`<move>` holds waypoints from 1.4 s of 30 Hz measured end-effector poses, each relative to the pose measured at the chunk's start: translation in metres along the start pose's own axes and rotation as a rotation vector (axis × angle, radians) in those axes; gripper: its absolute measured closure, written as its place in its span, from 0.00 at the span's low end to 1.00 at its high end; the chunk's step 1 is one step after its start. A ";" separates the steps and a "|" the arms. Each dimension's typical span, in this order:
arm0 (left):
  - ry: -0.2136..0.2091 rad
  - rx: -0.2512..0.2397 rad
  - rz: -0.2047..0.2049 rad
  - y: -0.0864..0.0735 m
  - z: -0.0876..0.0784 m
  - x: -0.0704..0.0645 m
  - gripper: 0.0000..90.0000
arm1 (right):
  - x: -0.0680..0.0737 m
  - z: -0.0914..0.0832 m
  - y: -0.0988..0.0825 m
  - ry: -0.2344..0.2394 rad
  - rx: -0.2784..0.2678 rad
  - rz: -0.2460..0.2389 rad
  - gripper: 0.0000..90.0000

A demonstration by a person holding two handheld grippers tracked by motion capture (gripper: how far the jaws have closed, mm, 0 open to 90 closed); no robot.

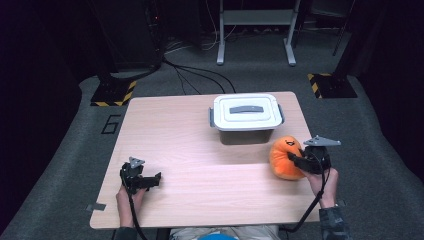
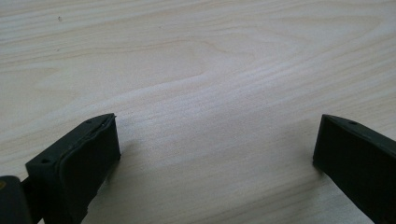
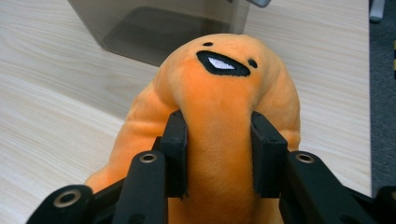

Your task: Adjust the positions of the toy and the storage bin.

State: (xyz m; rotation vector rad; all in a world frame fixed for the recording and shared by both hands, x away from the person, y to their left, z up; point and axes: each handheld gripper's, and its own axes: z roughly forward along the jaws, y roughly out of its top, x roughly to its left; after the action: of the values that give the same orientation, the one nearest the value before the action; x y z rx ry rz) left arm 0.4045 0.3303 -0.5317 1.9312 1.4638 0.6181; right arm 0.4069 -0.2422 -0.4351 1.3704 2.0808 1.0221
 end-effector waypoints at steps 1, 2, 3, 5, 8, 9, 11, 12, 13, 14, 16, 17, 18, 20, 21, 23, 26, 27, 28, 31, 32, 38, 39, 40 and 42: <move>0.000 0.000 0.000 0.000 0.000 0.000 0.00 | -0.001 0.000 0.000 -0.003 0.004 0.002 0.70; 0.000 0.000 0.000 0.000 0.000 0.000 0.00 | -0.003 0.000 0.000 -0.006 0.004 -0.004 0.70; 0.000 0.000 0.000 0.000 0.000 0.000 0.00 | -0.004 0.000 0.000 -0.011 0.006 -0.006 0.70; 0.000 0.000 0.000 0.000 0.000 0.000 0.00 | -0.005 0.000 0.001 -0.018 0.012 -0.010 0.70; 0.000 0.000 0.000 0.000 0.000 0.000 0.00 | -0.012 0.001 0.002 -0.033 0.017 -0.025 0.70; 0.000 0.000 0.000 0.000 0.000 0.000 0.00 | -0.012 0.001 0.002 -0.033 0.017 -0.025 0.70; 0.000 0.000 0.000 0.000 0.000 0.000 0.00 | -0.017 0.002 0.002 -0.040 0.019 -0.030 0.70; 0.000 0.000 0.000 0.000 0.000 0.000 0.00 | -0.019 0.003 0.003 -0.043 0.021 -0.030 0.70; 0.000 0.000 0.000 0.000 0.000 0.000 0.00 | -0.020 0.004 0.003 -0.047 0.021 -0.033 0.70; 0.000 0.000 0.000 0.000 0.000 0.000 0.00 | -0.022 0.005 0.004 -0.048 0.025 -0.036 0.69; 0.000 0.000 0.000 0.000 0.000 0.000 0.00 | -0.025 0.007 0.004 -0.050 0.031 -0.035 0.69; 0.000 0.000 0.000 0.000 0.000 0.000 0.00 | -0.025 0.007 0.004 -0.050 0.031 -0.035 0.69; 0.000 0.000 0.000 0.000 0.000 0.000 0.00 | -0.029 0.010 0.006 -0.056 0.035 -0.032 0.69; 0.000 0.000 0.000 0.000 0.000 0.000 0.00 | -0.032 0.012 0.007 -0.055 0.035 -0.038 0.68; 0.000 0.000 0.000 0.000 0.000 0.000 0.00 | -0.032 0.012 0.007 -0.055 0.035 -0.038 0.68; 0.000 0.000 -0.001 0.000 0.000 0.000 0.00 | -0.034 0.015 0.011 -0.063 0.038 -0.024 0.68; 0.001 0.000 0.000 0.000 0.000 0.000 0.00 | -0.036 0.017 0.013 -0.073 0.040 -0.025 0.67; 0.001 0.000 0.000 0.000 0.000 0.000 0.00 | -0.036 0.017 0.013 -0.073 0.040 -0.025 0.67; 0.000 0.000 0.000 0.000 0.000 0.000 0.00 | -0.037 0.019 0.013 -0.081 0.042 -0.020 0.65; 0.001 0.000 0.000 0.000 0.000 0.000 0.00 | -0.038 0.021 0.012 -0.082 0.035 -0.006 0.64; 0.001 0.000 0.000 0.000 0.000 0.000 0.00 | -0.037 0.023 0.010 -0.101 0.039 -0.012 0.62; 0.002 0.000 0.001 0.000 0.000 0.000 0.00 | -0.038 0.022 0.010 -0.108 0.021 0.012 0.43; 0.001 0.000 0.000 0.000 0.000 0.000 0.00 | -0.037 0.021 0.010 -0.113 0.012 0.015 0.40; 0.001 0.001 0.000 0.000 0.000 0.000 0.00 | -0.036 0.019 0.010 -0.119 0.005 0.014 0.38; 0.002 0.000 0.002 0.000 0.000 0.000 0.00 | -0.035 0.016 0.011 -0.130 -0.006 0.010 0.33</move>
State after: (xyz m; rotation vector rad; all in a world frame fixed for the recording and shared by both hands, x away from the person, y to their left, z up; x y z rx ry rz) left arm 0.4045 0.3304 -0.5316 1.9322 1.4635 0.6213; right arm 0.4390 -0.2666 -0.4372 1.4068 1.9765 0.9176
